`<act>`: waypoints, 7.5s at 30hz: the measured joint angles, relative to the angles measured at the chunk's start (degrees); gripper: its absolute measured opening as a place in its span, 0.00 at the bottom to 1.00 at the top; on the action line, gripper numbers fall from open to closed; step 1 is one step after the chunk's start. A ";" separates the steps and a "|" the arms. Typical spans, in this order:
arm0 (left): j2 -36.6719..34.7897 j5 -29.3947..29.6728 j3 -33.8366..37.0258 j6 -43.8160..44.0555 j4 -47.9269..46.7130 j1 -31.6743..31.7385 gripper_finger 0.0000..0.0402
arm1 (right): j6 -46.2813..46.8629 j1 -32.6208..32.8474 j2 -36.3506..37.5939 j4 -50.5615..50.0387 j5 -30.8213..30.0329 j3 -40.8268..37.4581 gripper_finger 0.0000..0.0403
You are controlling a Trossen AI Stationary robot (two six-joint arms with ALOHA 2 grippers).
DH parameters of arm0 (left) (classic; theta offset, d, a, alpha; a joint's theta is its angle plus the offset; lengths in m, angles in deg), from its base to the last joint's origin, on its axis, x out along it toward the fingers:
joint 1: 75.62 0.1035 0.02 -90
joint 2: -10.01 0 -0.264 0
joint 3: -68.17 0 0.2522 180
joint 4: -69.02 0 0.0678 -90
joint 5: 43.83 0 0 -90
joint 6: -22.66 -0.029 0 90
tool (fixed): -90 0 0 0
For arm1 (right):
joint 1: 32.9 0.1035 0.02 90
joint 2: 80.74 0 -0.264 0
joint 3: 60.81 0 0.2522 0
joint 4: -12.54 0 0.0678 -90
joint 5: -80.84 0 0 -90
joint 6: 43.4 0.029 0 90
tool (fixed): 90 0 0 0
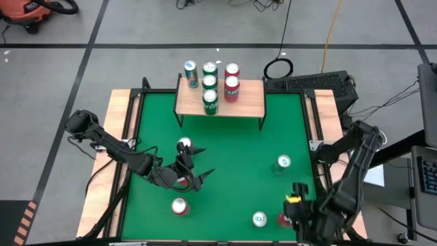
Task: Place canned beverage on shelf
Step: Put the orange soda can on the shelf aligned with the other orange soda can
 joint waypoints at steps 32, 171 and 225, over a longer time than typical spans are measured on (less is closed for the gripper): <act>0.21 -6.11 0.00 3.34 0.28 -4.50 0.98 | 7.52 4.36 -5.85 -7.59 4.01 2.05 0.76; 14.68 -31.80 0.02 -21.98 36.00 12.07 0.71 | -74.42 -31.22 2.61 13.22 -5.58 3.81 0.89; 14.53 19.54 -1.81 -81.15 69.28 -1.82 0.68 | -53.15 -34.56 2.65 72.15 -28.56 -15.20 0.88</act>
